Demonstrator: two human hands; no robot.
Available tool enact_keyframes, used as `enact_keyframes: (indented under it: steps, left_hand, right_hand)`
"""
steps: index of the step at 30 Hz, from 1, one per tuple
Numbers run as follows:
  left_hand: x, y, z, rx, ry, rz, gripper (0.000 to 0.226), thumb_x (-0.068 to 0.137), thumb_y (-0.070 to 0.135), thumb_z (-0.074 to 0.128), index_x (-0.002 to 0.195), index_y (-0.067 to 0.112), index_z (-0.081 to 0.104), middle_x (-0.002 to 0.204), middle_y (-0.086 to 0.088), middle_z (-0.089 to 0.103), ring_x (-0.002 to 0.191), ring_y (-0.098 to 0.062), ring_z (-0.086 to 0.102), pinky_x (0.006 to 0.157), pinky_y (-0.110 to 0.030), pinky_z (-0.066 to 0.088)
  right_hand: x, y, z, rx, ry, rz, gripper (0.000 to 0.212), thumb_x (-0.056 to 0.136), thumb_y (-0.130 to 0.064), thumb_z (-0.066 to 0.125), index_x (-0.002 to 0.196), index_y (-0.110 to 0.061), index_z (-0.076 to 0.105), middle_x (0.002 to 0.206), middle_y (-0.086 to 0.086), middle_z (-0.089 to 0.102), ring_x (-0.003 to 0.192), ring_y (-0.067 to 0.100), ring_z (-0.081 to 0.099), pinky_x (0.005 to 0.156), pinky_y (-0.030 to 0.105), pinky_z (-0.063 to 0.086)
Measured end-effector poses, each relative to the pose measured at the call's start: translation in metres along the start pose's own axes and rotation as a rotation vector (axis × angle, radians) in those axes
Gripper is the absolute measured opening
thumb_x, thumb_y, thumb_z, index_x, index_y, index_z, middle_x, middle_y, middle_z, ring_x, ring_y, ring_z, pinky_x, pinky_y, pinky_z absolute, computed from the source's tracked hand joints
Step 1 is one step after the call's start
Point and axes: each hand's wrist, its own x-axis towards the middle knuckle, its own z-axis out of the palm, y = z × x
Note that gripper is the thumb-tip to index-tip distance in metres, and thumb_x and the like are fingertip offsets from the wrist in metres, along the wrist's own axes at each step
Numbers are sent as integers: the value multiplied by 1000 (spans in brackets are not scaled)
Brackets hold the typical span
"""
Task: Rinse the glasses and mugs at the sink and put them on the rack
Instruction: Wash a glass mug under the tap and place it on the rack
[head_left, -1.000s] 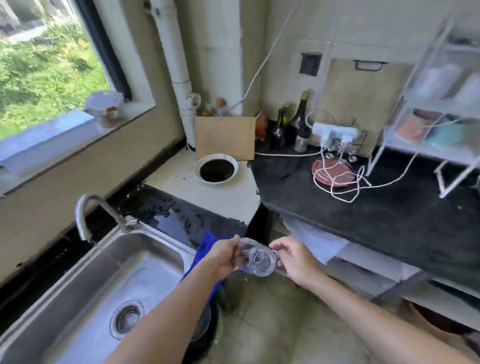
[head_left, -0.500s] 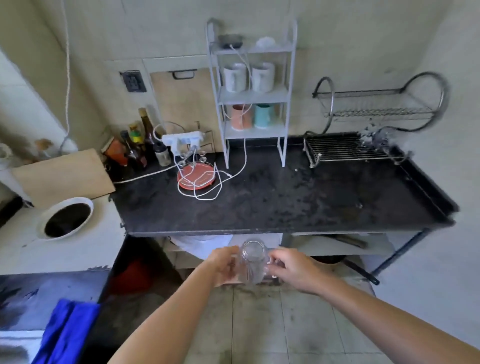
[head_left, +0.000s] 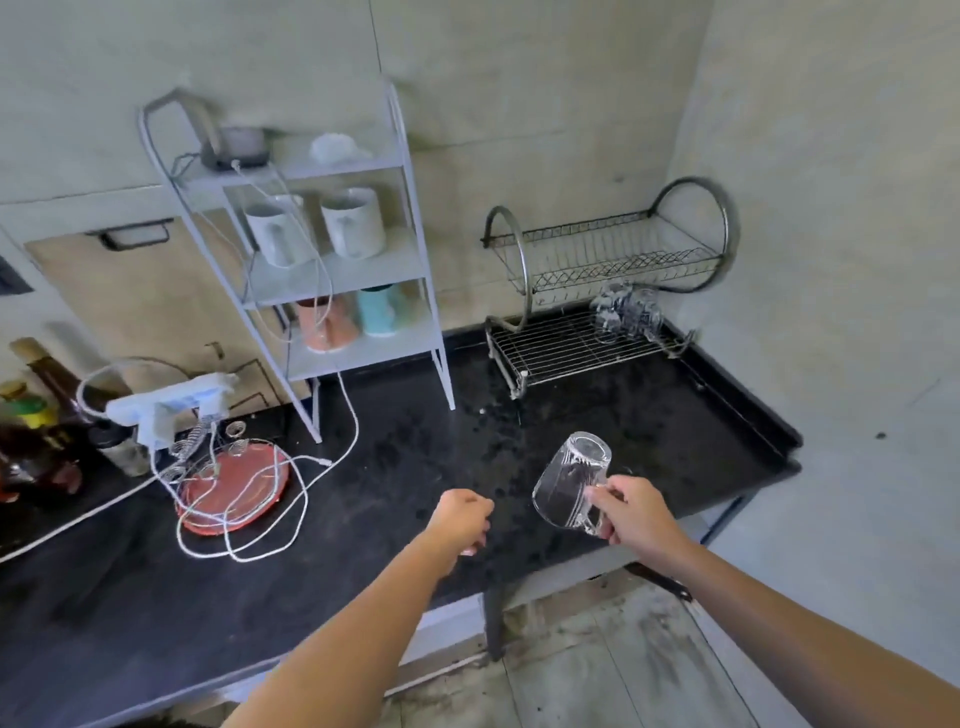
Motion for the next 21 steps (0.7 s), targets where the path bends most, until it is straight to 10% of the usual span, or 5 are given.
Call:
enact_keyframes:
  steps: [6, 12, 21]
  left_hand:
    - [68, 83, 2, 110, -21, 102, 21, 93, 20, 49, 73, 15, 54, 68, -5, 51, 62, -21, 45, 56, -28, 35]
    - [119, 155, 13, 231, 94, 270, 23, 98, 34, 45, 108, 16, 54, 80, 1, 57, 68, -16, 52, 61, -28, 41]
    - [183, 224, 41, 260, 383, 508, 44, 101, 43, 29, 135, 18, 43, 117, 2, 52, 100, -13, 52, 83, -26, 36]
  right_hand:
    - [85, -12, -50, 43, 181, 98, 30, 95, -24, 57, 81, 2, 62, 54, 9, 64, 48, 19, 60, 60, 38, 55]
    - [183, -27, -85, -64, 237, 112, 30, 97, -27, 54, 86, 0, 62, 66, 12, 68, 53, 17, 66, 62, 33, 53]
    - [361, -34, -83, -227, 55, 43, 34, 100, -31, 49, 69, -16, 50, 63, 2, 62, 69, 24, 68, 67, 37, 52]
